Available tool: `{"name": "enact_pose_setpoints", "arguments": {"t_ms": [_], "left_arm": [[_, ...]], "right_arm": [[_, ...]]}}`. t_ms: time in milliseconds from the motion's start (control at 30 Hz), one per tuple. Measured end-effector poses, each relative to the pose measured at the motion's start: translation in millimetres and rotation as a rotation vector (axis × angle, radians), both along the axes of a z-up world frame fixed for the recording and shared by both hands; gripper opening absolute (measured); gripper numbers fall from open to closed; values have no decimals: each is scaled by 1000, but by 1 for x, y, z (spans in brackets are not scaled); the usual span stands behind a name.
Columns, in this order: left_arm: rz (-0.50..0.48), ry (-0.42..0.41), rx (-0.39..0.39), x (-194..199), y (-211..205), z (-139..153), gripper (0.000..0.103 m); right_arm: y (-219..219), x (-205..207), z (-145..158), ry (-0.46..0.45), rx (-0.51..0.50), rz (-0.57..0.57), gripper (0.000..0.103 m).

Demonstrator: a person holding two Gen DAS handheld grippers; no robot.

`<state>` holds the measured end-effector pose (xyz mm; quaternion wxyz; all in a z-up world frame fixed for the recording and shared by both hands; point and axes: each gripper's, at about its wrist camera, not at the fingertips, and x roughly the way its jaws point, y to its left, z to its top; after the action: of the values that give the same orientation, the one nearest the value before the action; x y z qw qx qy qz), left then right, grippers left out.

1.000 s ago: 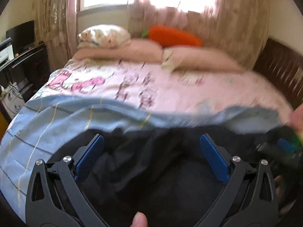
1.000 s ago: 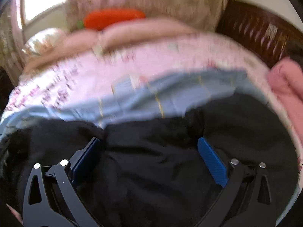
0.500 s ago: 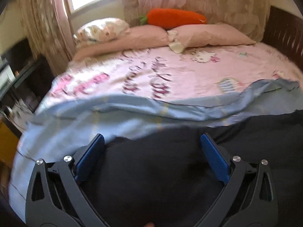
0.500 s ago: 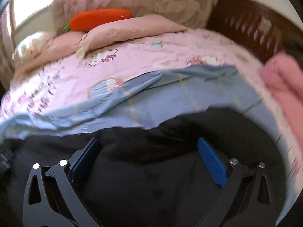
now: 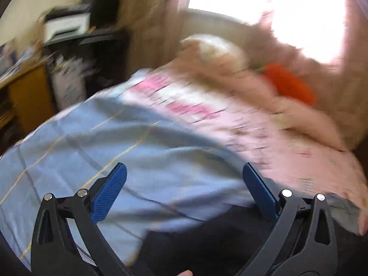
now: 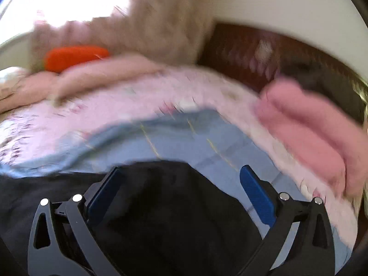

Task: Fold large clothes

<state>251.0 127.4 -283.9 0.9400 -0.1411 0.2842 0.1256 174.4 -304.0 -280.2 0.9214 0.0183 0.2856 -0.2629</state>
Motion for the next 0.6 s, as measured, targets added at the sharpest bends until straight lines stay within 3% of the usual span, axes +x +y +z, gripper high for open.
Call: {"name": "enact_pose_setpoints", "arguments": {"t_ms": [100, 200, 233, 333, 400, 500, 600], "left_arm": [[-193, -22, 24, -22, -70, 12, 101], [-338, 2, -4, -35, -128, 0, 101], [-383, 1, 22, -41, -148, -4, 101], [-440, 1, 113, -41, -180, -19, 101], [-451, 30, 136, -33, -188, -29, 101], [-448, 125, 60, -18, -182, -44, 101], [-460, 134, -20, -14, -171, -52, 101]], "right_arm": [[21, -2, 6, 25, -7, 34, 102], [-9, -18, 8, -11, 67, -104, 102], [-24, -21, 3, -11, 98, -152, 102], [-63, -20, -29, 114, 210, -228, 102], [-84, -13, -51, 146, 348, -203, 102], [-95, -4, -64, 160, 479, -121, 102], [-89, 13, -67, 216, 475, 6, 102]]}}
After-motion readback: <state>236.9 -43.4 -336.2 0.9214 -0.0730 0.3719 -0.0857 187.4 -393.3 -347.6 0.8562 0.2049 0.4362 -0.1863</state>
